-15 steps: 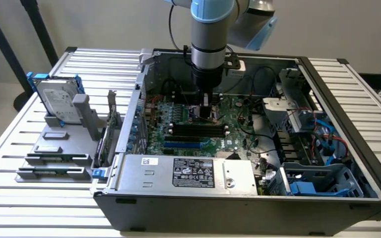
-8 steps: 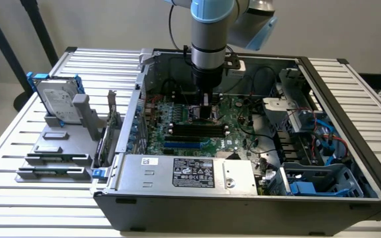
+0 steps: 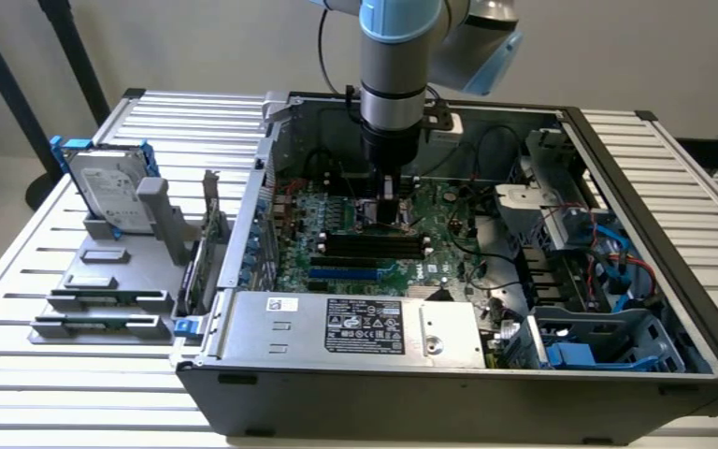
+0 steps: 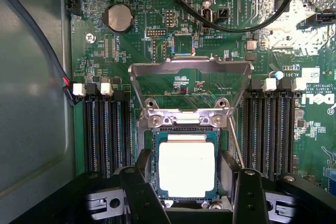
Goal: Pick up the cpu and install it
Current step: 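Place the cpu into insertion slot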
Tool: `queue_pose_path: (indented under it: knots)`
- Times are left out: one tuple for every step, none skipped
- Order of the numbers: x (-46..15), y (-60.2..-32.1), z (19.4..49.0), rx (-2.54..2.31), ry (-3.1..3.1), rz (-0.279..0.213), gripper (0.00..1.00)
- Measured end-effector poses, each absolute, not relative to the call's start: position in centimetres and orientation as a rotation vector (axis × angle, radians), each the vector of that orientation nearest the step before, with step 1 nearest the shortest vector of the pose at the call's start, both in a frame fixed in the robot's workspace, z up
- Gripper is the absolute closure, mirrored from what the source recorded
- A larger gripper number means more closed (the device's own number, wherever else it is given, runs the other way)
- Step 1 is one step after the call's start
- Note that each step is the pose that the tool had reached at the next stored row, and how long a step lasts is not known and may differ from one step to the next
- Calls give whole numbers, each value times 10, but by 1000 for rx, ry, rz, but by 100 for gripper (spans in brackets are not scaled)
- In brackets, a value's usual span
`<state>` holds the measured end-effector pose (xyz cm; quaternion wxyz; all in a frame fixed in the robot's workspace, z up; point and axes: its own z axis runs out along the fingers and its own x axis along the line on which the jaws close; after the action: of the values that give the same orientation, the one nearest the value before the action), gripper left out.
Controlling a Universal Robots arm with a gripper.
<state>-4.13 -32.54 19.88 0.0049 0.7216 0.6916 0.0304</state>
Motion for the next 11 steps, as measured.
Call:
queue_pose_path:
  knots:
    - [-41, -325, 199, 2260, 2166, 95, 38]
    - [-41, -325, 200, 2260, 2167, 95, 38]
    - [-41, -325, 201, 2259, 2167, 95, 38]
    - [-41, -325, 202, 2259, 2167, 95, 38]
    - [-41, -325, 203, 2259, 2167, 95, 38]
    - [-41, -325, 204, 2259, 2168, 95, 38]
    - [-41, -325, 205, 2258, 2168, 95, 38]
    - [-41, -325, 206, 2258, 2168, 95, 38]
    - [-41, -325, 207, 2258, 2168, 95, 38]
    - [-42, -325, 208, 2258, 2168, 95, 38]
    - [-42, -325, 209, 2258, 2168, 95, 38]
